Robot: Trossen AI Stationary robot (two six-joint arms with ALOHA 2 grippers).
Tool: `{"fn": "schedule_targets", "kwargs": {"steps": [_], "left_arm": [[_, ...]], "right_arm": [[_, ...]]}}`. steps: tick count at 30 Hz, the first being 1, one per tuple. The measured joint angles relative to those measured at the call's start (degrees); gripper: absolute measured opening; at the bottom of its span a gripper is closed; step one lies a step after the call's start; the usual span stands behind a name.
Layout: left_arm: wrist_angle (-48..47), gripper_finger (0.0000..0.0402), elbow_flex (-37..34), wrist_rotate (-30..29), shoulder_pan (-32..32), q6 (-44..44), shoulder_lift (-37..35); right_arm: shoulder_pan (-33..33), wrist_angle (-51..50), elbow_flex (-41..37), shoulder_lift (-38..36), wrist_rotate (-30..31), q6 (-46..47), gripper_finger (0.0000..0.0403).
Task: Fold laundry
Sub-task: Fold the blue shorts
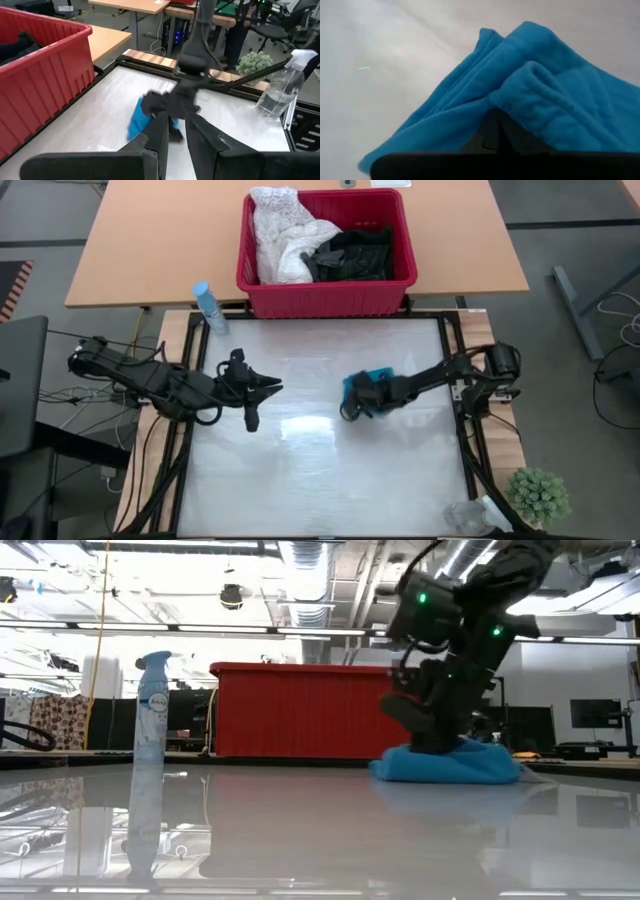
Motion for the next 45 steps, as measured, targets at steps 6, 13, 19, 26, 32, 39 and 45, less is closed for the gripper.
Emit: {"fn": "schedule_targets", "kwargs": {"steps": [6, 13, 19, 26, 32, 39, 45], "left_arm": [[-1.61, 0.0054, -0.02, 0.02, 0.00, -0.03, 0.01], [-5.57, 0.0054, -0.01, -0.06, 0.00, -0.50, 0.01], [-8.91, 0.0054, -0.02, 0.30, 0.00, -4.50, 0.01], [-9.09, 0.0054, 0.00, 0.60, -0.01, -8.82, 0.01], [-9.06, 0.0054, -0.02, 1.87, -1.29, -10.21, 0.01], [-9.04, 0.0054, -0.02, 1.88, -2.65, -11.11, 0.01], [-9.07, 0.0054, 0.00, 1.86, -2.95, -10.98, 0.01]], "right_arm": [[-9.03, -7.82, -0.30, -1.82, 4.23, 1.77, 0.0018], [-21.42, -12.45, -0.34, -2.43, 4.55, 4.95, 0.0018], [-27.67, -14.98, -0.52, -5.52, 7.17, 1.83, 0.0018], [-30.35, -14.70, -0.48, -15.23, 9.38, -3.72, 0.0018], [-24.88, -14.75, -0.46, -21.45, 4.38, -4.91, 0.0018], [-16.42, -23.91, -0.46, -17.83, 2.87, 3.26, 0.0018], [-14.42, -22.45, -0.35, -10.80, 0.92, -0.67, 0.0018]]}}
